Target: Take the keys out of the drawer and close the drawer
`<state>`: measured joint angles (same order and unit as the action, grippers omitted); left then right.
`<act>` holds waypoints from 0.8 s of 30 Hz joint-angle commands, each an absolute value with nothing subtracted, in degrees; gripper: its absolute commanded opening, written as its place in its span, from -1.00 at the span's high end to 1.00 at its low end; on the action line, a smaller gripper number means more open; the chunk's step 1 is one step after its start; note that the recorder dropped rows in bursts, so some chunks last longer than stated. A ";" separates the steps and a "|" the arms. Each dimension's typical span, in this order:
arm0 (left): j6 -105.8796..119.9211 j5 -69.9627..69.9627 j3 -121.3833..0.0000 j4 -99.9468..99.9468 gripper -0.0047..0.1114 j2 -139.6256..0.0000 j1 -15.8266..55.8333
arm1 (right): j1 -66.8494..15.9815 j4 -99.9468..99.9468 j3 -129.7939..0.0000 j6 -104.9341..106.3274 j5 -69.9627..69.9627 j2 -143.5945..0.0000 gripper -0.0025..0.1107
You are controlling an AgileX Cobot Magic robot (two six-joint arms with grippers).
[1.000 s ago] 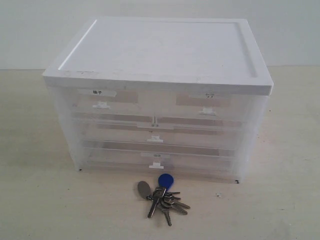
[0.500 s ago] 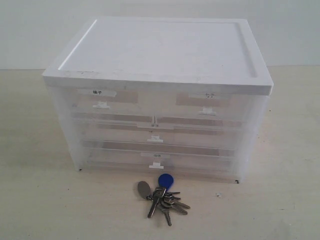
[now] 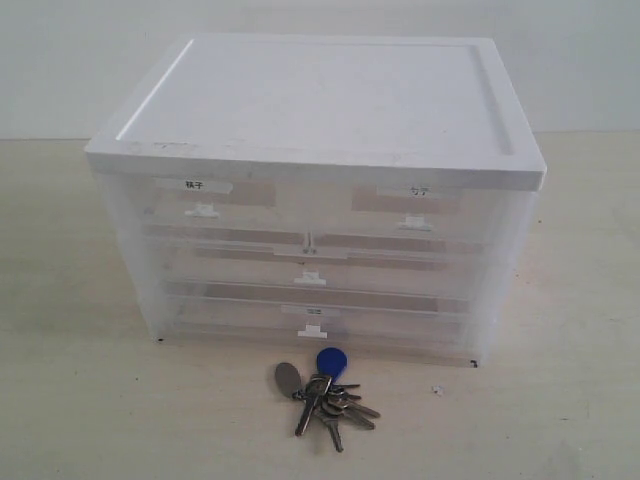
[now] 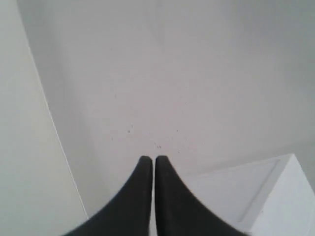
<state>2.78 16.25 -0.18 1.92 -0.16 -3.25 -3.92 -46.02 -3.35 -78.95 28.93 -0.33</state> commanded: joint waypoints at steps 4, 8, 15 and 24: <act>3.06 16.22 0.00 2.16 0.84 0.00 -3.39 | -3.98 -4.31 0.00 -69.17 25.00 0.00 0.96; 3.06 16.22 0.00 2.16 0.84 0.00 -3.39 | -3.98 1.40 0.00 -30.94 16.89 0.00 0.96; 3.06 16.22 0.00 2.16 0.84 0.00 -3.39 | -3.98 0.70 0.00 6.56 -15.05 0.00 0.96; 3.06 16.22 0.00 2.16 0.84 0.00 -3.39 | -3.98 0.00 0.00 3.01 -18.42 0.00 0.96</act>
<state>2.78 16.25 -0.18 1.92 -0.16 -3.25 -3.92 0.49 0.05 3.00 -18.33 -0.23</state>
